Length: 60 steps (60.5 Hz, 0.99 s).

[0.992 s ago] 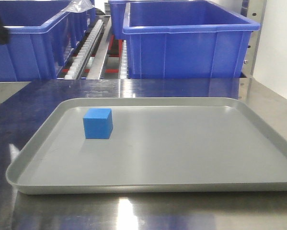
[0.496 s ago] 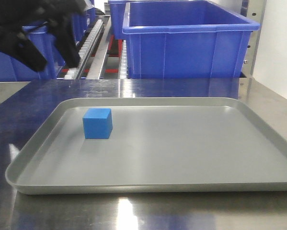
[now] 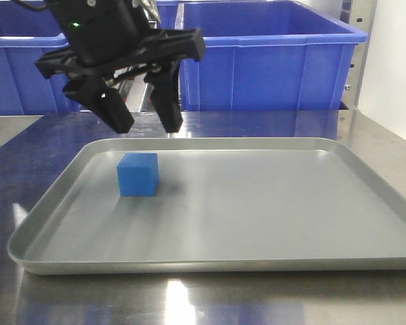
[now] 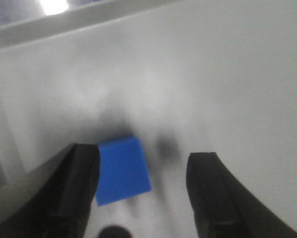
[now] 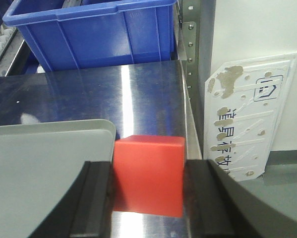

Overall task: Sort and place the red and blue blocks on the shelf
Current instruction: 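Move the left gripper over the blue cube and lower it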

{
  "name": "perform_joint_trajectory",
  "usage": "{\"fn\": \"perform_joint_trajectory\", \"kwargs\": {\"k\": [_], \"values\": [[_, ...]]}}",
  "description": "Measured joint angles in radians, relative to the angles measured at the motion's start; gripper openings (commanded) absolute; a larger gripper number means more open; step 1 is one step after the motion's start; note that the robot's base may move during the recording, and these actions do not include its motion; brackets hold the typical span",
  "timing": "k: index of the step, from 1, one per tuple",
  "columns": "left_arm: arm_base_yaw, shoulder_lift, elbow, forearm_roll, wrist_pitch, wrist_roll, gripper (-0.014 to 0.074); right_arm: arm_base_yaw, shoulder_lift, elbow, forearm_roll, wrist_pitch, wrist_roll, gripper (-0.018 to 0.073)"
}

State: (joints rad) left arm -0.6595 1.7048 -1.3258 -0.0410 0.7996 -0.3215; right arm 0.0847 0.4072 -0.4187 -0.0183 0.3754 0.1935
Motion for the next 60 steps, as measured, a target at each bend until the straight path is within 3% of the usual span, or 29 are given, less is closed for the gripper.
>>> {"fn": "perform_joint_trajectory", "kwargs": {"k": [7, 28, 60], "values": [[-0.008, 0.006, 0.000, 0.041, 0.030, -0.050, 0.0452, 0.000, 0.000, 0.000, 0.000, 0.000, 0.000, 0.0050], [-0.010, 0.008, 0.000, 0.059, 0.060, -0.120, 0.0452, 0.000, 0.000, 0.000, 0.000, 0.000, 0.000, 0.0050], [-0.027, 0.044, -0.002, 0.081, 0.088, -0.168, 0.0451, 0.000, 0.000, 0.000, 0.000, 0.000, 0.000, 0.0050]]}}
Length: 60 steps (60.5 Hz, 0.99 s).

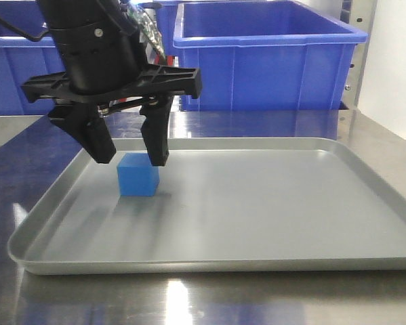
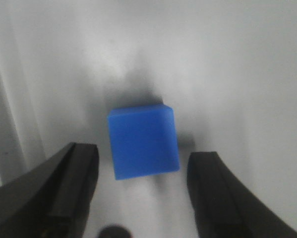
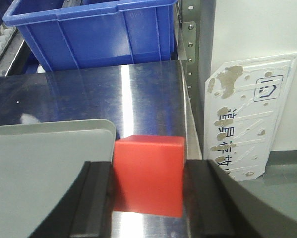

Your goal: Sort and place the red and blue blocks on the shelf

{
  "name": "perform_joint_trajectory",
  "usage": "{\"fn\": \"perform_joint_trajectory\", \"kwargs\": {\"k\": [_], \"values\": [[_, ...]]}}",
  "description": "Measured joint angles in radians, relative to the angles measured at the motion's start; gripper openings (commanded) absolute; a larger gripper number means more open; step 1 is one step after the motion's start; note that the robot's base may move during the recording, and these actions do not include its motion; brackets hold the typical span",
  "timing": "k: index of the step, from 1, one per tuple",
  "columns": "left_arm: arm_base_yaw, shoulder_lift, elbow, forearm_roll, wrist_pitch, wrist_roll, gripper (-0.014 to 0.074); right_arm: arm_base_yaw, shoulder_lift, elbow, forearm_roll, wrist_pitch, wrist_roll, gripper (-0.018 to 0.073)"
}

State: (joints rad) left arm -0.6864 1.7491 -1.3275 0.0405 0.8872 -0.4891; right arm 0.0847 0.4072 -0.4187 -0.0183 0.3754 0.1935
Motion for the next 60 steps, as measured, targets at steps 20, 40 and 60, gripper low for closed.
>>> {"fn": "perform_joint_trajectory", "kwargs": {"k": [20, 40, 60], "values": [[-0.006, 0.012, -0.002, 0.011, 0.000, -0.012, 0.0449, 0.000, 0.000, 0.000, 0.000, 0.000, 0.000, 0.0050], [-0.019, 0.012, -0.002, 0.022, 0.000, -0.017, 0.0449, 0.000, 0.000, 0.000, 0.000, 0.000, 0.000, 0.0050], [-0.019, 0.012, -0.002, 0.022, 0.000, -0.019, 0.0448, 0.000, 0.000, 0.000, 0.000, 0.000, 0.000, 0.0050]]}}
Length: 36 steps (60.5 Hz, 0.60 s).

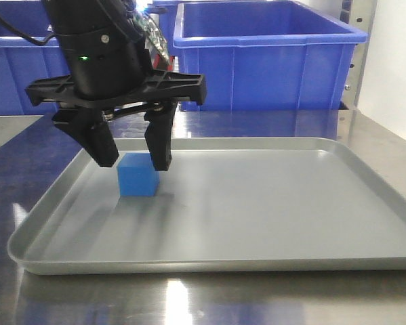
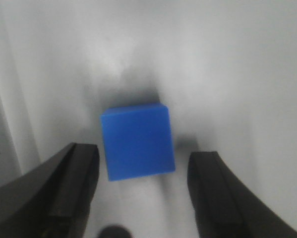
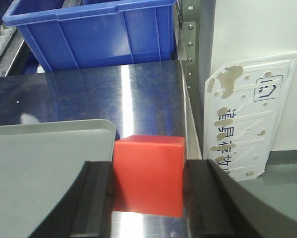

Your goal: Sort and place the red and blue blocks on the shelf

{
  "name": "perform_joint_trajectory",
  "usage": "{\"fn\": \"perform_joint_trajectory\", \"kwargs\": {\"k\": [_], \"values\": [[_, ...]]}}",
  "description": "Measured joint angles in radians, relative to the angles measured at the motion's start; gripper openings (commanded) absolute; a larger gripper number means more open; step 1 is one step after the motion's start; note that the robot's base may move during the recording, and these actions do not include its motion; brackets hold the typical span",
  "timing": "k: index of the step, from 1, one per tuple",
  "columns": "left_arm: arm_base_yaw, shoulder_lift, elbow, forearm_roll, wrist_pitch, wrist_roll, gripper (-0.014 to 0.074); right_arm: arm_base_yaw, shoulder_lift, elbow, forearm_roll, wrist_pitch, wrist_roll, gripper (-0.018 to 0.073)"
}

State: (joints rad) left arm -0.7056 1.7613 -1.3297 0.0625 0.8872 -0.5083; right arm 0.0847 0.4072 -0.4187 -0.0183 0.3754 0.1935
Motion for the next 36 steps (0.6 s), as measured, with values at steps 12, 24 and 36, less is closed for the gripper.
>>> {"fn": "perform_joint_trajectory", "kwargs": {"k": [12, 24, 36], "values": [[0.000, 0.000, 0.000, 0.000, 0.000, 0.000, 0.0448, 0.000, 0.000, 0.000, 0.000, 0.000, 0.000, 0.0050], [0.000, 0.000, 0.000, 0.000, 0.000, -0.002, 0.0448, 0.000, 0.000, 0.000, 0.000, 0.000, 0.000, 0.0050], [0.000, 0.000, 0.000, 0.000, 0.000, -0.004, 0.0448, 0.000, 0.000, 0.000, 0.000, 0.000, 0.000, 0.0050]]}}
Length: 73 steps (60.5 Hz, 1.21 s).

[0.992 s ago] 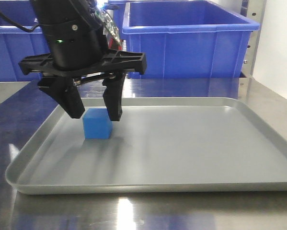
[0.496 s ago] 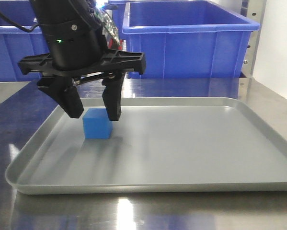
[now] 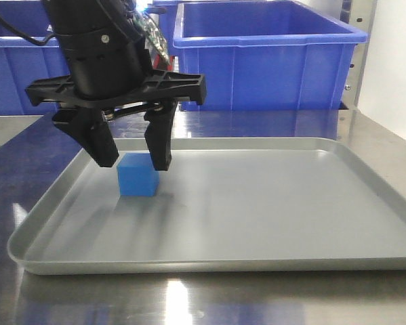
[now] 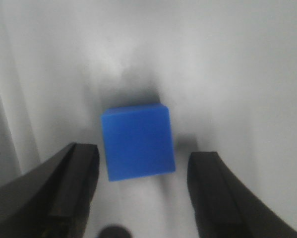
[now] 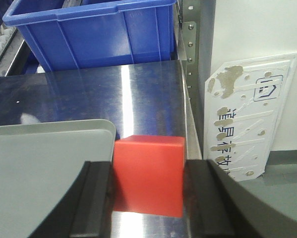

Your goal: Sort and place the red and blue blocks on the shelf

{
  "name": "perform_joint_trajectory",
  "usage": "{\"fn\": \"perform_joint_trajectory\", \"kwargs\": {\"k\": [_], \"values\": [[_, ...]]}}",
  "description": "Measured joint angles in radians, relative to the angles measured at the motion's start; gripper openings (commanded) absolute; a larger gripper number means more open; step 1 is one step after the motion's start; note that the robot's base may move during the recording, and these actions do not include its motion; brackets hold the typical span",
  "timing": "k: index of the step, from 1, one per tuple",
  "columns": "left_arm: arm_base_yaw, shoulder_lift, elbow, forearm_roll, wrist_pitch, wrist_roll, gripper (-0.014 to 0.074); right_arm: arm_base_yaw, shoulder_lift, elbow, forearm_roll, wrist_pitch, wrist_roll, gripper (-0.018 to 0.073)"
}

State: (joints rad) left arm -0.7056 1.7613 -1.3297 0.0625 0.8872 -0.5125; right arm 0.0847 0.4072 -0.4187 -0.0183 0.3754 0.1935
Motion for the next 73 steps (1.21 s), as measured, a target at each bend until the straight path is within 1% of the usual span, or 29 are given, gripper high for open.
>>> {"fn": "perform_joint_trajectory", "kwargs": {"k": [5, 8, 29, 73], "values": [[0.000, 0.000, 0.000, 0.000, 0.000, 0.000, 0.0444, 0.000, 0.000, 0.000, 0.000, 0.000, 0.000, 0.0050], [0.000, 0.000, 0.000, 0.000, 0.000, 0.000, 0.0424, 0.000, 0.000, 0.000, 0.000, 0.000, 0.000, 0.0050], [0.000, 0.000, 0.000, 0.000, 0.000, -0.001, 0.0122, 0.000, 0.000, 0.000, 0.000, 0.000, 0.000, 0.0050], [0.000, 0.000, -0.002, 0.000, 0.001, -0.002, 0.0128, 0.000, 0.000, 0.000, 0.000, 0.000, 0.000, 0.0050]]}}
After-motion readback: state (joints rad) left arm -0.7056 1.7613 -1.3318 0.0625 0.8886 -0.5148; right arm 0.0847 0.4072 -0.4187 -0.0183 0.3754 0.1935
